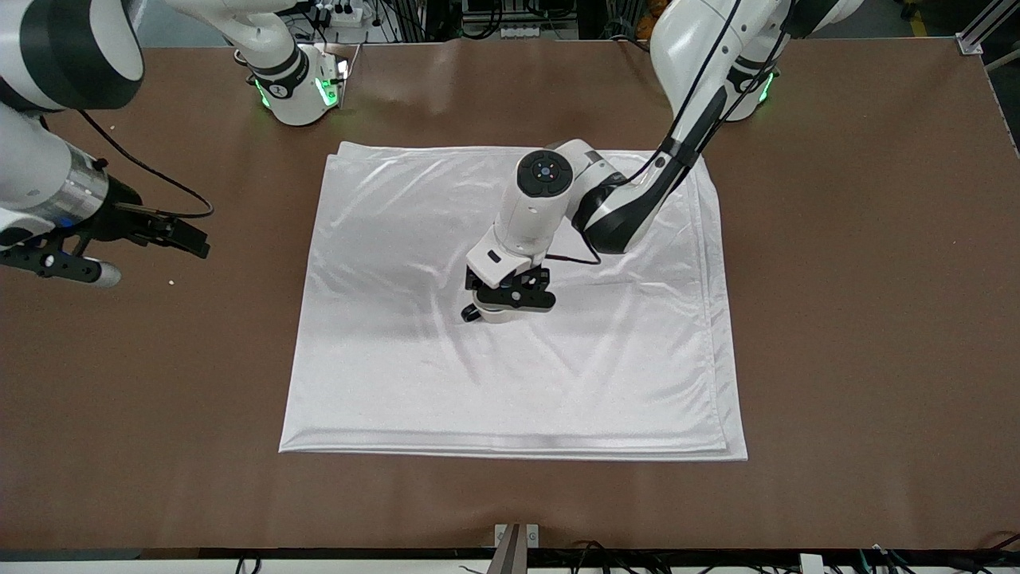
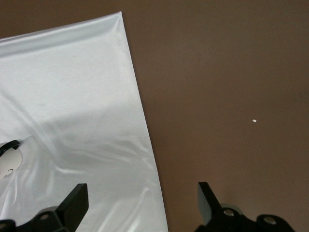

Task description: Place blue cup into white mug on cloth

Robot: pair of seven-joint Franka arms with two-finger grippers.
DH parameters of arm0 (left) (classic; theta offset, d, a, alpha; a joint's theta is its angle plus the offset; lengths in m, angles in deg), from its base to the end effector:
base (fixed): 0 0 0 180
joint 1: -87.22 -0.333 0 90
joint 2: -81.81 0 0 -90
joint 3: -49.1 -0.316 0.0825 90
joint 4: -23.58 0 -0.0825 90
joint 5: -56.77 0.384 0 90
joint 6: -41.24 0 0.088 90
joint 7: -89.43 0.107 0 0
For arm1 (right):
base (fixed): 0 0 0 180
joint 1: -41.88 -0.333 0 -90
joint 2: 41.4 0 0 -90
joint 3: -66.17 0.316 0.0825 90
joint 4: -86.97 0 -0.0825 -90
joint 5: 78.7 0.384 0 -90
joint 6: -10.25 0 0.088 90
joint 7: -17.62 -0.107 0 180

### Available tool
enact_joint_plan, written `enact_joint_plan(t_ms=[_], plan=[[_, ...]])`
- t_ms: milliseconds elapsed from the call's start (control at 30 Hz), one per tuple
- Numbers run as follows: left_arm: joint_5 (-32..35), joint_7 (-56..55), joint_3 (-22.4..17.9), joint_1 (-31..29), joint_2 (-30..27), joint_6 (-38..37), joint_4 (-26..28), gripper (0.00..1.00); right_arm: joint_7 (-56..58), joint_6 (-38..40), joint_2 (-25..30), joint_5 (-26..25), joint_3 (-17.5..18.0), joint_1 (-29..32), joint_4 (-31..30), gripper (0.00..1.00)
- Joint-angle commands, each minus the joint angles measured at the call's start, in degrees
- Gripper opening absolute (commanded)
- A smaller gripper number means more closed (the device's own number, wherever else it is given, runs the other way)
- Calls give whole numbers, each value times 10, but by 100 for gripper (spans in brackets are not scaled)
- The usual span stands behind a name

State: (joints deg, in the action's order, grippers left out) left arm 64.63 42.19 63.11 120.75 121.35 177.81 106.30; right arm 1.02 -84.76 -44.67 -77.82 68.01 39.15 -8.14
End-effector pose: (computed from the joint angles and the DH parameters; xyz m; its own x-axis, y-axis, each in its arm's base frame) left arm 0.5318 -0.5226 0.3181 0.9880 0.0006 0.1545 -0.0341 -0.9744 0.2220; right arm 0.5720 0.0468 0.5575 0.9758 -0.2098 -0.0612 -0.2102 -0.9777 0.0005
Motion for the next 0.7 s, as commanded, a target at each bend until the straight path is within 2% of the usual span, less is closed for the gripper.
enact_joint_plan(t_ms=[0, 200, 667], plan=[[20, -14, -6, -4, -46, -23, 5, 100, 46, 32, 4, -7, 4, 6, 40, 100], [22, -11, -6, -21, -105, -79, 7, 100, 69, 46, 5, -6, 4, 19, 54, 100], [12, -1, -8, -89, -256, -275, 6, 100, 88, 52, 5, -3, 7, 18, 81, 100]])
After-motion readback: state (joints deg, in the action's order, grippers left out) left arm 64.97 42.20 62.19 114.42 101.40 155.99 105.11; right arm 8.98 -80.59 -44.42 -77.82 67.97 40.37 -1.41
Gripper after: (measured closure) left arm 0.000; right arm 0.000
